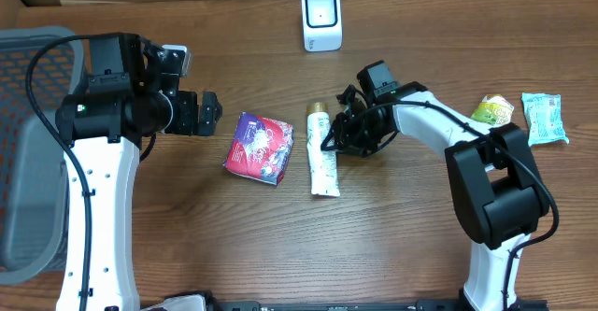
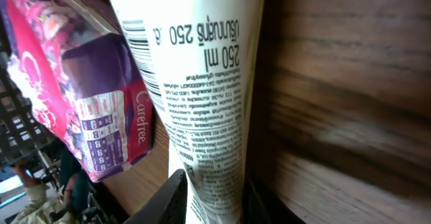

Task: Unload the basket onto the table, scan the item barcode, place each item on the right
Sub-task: 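Lift the white tube upright and raise it toward the scanner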

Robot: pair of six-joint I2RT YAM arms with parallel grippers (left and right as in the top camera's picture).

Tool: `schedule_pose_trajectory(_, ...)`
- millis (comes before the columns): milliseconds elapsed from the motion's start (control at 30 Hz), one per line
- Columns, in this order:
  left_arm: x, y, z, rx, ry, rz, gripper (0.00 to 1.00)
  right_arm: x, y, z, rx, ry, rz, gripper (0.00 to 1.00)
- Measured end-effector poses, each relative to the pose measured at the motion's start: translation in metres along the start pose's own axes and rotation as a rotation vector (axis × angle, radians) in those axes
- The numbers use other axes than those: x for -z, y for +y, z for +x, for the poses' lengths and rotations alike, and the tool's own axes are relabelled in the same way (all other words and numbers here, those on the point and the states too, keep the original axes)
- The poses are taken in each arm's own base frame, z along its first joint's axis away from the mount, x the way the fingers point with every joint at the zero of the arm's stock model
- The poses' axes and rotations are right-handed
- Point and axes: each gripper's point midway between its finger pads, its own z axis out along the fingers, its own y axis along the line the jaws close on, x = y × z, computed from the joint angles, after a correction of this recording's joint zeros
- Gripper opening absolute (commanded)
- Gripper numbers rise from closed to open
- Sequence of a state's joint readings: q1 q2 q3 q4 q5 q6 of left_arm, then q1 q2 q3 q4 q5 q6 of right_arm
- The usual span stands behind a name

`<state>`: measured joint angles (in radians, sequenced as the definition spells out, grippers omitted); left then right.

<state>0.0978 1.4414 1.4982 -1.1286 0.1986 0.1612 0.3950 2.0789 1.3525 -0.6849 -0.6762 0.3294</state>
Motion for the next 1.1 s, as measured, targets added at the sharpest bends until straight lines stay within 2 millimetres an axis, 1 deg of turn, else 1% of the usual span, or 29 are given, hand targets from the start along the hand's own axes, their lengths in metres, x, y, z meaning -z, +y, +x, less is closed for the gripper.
schedule_pose_trajectory(133, 0.000, 0.000, 0.000, 0.000, 0.000, 0.000, 1.00, -0.003, -0.001, 0.001, -0.013, 0.003, 0.002, 0.27)
schedule_pose_trajectory(167, 0.000, 0.000, 0.000, 0.000, 0.000, 0.000, 1.00, -0.004, -0.002, 0.002, -0.018, 0.003, 0.000, 0.23)
schedule_pose_trajectory(233, 0.000, 0.000, 0.000, 0.000, 0.000, 0.000, 0.99, -0.005, -0.002, 0.002, -0.019, 0.001, -0.008, 0.06)
schedule_pose_trajectory(267, 0.000, 0.000, 0.000, 0.000, 0.000, 0.000, 0.99, -0.005, 0.000, 0.002, -0.021, 0.002, -0.022, 0.04)
schedule_pose_trajectory(333, 0.000, 0.000, 0.000, 0.000, 0.000, 0.000, 1.00, -0.004, 0.004, 0.000, -0.027, -0.001, -0.045, 0.04)
schedule_pose_trajectory(600, 0.000, 0.000, 0.000, 0.000, 0.000, 0.000, 1.00, -0.002, 0.005, 0.000, -0.014, 0.001, -0.053, 0.04)
schedule_pose_trajectory(733, 0.000, 0.000, 0.000, 0.000, 0.000, 0.000, 1.00, 0.008, 0.005, 0.002, 0.030, -0.008, -0.022, 0.04)
schedule_pose_trajectory(800, 0.000, 0.000, 0.000, 0.000, 0.000, 0.000, 0.99, 0.022, 0.010, 0.000, 0.070, -0.040, -0.008, 0.04)
schedule_pose_trajectory(867, 0.000, 0.000, 0.000, 0.000, 0.000, 0.000, 0.99, 0.040, 0.023, -0.005, 0.122, -0.093, -0.012, 0.04)
schedule_pose_trajectory(967, 0.000, 0.000, 0.000, 0.000, 0.000, 0.000, 1.00, 0.079, 0.057, -0.009, 0.225, -0.195, -0.038, 0.04)
schedule_pose_trajectory(1033, 0.000, 0.000, 0.000, 0.000, 0.000, 0.000, 1.00, 0.110, 0.085, -0.008, 0.299, -0.272, -0.064, 0.04)
schedule_pose_trajectory(1100, 0.000, 0.000, 0.000, 0.000, 0.000, 0.000, 1.00, 0.134, 0.106, -0.003, 0.351, -0.327, -0.086, 0.04)
